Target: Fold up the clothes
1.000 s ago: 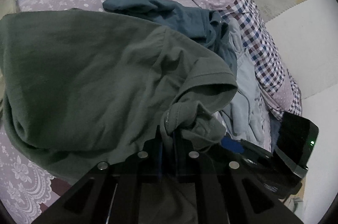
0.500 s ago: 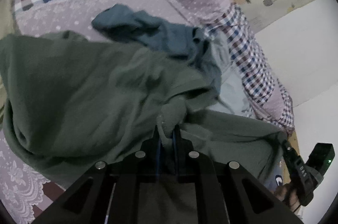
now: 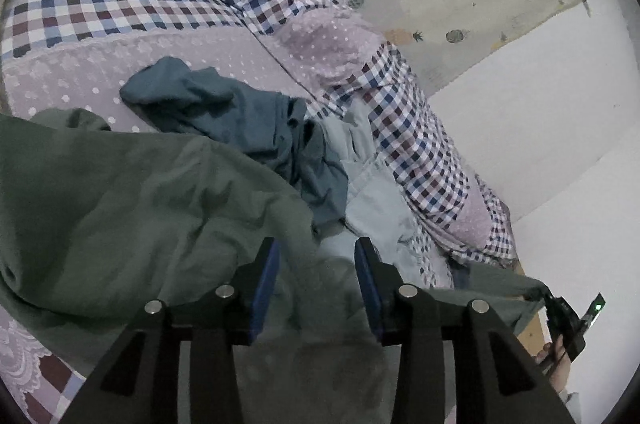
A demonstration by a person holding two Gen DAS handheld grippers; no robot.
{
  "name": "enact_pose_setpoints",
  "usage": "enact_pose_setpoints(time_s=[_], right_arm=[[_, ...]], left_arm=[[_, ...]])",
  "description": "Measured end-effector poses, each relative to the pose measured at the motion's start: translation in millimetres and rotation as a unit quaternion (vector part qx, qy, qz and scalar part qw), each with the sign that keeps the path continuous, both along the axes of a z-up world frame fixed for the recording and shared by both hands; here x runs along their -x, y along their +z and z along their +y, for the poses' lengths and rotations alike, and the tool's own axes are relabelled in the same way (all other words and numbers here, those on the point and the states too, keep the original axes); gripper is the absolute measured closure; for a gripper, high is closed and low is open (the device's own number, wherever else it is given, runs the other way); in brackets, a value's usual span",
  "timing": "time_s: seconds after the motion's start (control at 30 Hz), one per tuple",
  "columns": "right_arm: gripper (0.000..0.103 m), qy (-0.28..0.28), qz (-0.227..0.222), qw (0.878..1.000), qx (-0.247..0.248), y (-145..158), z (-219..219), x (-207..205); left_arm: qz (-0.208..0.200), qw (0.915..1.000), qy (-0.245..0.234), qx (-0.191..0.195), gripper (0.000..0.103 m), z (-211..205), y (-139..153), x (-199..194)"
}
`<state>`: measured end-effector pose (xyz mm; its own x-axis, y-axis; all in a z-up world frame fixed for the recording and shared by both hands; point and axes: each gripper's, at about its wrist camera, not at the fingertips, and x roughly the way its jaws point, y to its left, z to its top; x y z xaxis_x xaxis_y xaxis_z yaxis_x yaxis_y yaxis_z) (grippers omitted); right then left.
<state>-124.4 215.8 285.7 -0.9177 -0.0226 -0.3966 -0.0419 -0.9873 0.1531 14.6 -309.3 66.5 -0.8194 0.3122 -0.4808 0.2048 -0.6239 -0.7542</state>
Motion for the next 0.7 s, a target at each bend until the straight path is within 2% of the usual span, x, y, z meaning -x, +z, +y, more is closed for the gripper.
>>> enact_pose_setpoints(time_s=[0.2,0.33,0.43,0.5,0.57,0.7], right_arm=[[0.097,-0.107,-0.022,0.994,-0.007,-11.4,92.5,-2.4],[0.097,-0.183,-0.04,0.982,-0.004,-28.5,158.6,-22.2],[0.097,-0.222,-0.071,0.972,0.002,-52.9,201.8,-42.7],[0.096,-0.234,-0.121,0.965,-0.005,-78.8,222.9,-54.1],[0.095,-0.23,-0.194,0.954,-0.021,-115.4,237.2,-61.9],[0.092,-0.227,-0.276,0.933,-0.038,-160.7,246.1,-83.4]], left_arm=[[-0.004,0.9999,-0.013,0.008,0.061,9.3,-0.9,3.8],[-0.01,0.9996,-0.023,0.013,0.06,14.5,-3.2,5.7],[-0.017,0.9993,-0.031,0.015,0.058,17.2,-5.9,7.9],[-0.022,0.999,-0.036,0.016,0.058,20.1,-7.6,9.7],[-0.028,0.9986,-0.043,0.017,0.058,23.8,-9.0,11.5],[-0.034,0.9971,-0.062,0.027,0.057,36.7,-9.3,15.5]])
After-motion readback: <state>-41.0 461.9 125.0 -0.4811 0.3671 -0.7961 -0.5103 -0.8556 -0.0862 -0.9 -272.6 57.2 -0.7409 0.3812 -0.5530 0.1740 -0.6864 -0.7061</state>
